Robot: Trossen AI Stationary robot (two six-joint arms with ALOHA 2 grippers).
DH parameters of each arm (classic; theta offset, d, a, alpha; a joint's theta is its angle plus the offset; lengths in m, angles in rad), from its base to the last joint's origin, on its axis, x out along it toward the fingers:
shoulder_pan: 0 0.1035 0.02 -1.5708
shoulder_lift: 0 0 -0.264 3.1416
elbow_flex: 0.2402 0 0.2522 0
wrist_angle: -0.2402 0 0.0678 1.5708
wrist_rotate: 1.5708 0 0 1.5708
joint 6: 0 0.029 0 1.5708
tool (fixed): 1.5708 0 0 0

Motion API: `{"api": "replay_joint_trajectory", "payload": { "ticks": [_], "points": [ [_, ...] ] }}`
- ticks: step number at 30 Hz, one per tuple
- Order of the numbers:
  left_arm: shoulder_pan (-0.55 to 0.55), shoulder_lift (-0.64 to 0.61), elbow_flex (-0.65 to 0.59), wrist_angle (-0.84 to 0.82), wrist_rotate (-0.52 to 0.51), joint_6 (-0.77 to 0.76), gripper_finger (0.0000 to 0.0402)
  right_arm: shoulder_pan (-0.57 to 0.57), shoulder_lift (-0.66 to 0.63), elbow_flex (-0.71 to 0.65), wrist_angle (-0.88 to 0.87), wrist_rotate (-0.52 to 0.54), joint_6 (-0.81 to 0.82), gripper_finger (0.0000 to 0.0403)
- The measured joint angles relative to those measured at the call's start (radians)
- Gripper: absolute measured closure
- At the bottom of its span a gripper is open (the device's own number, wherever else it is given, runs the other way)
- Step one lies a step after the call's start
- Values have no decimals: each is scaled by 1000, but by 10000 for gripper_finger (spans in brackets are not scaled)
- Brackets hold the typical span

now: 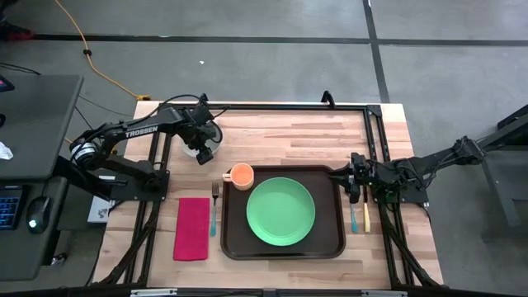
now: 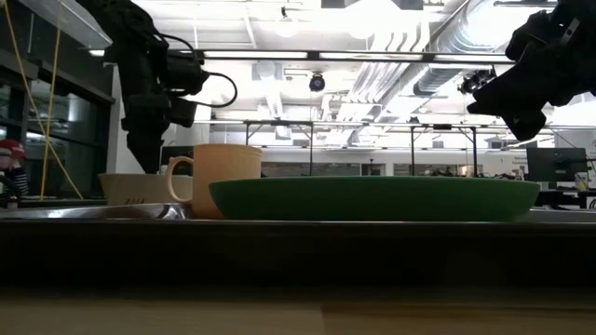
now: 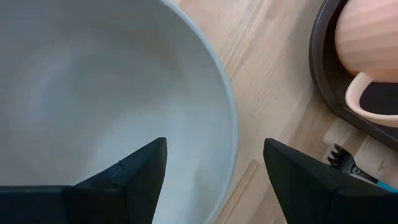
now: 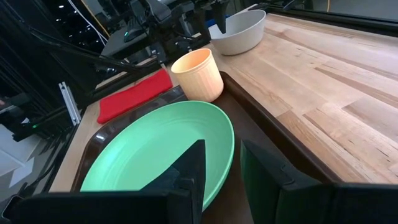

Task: Set up tray
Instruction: Put the gray bowl on top of the green plate on the brown serving tray

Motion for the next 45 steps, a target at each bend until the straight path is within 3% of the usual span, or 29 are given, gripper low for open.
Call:
{"api": "replay_joint_trajectory", "payload": {
  "ticks": [23,32,45],
  "points": [
    [-17,0,0,43,41,-29,103,0,0,0,0,0,0,325],
    [-115,0,0,45,-92,-23,103,0,0,0,0,0,-1,325],
    [-118,0,0,53,-99,-54,103,0,0,0,0,0,0,325]
  ]
}}
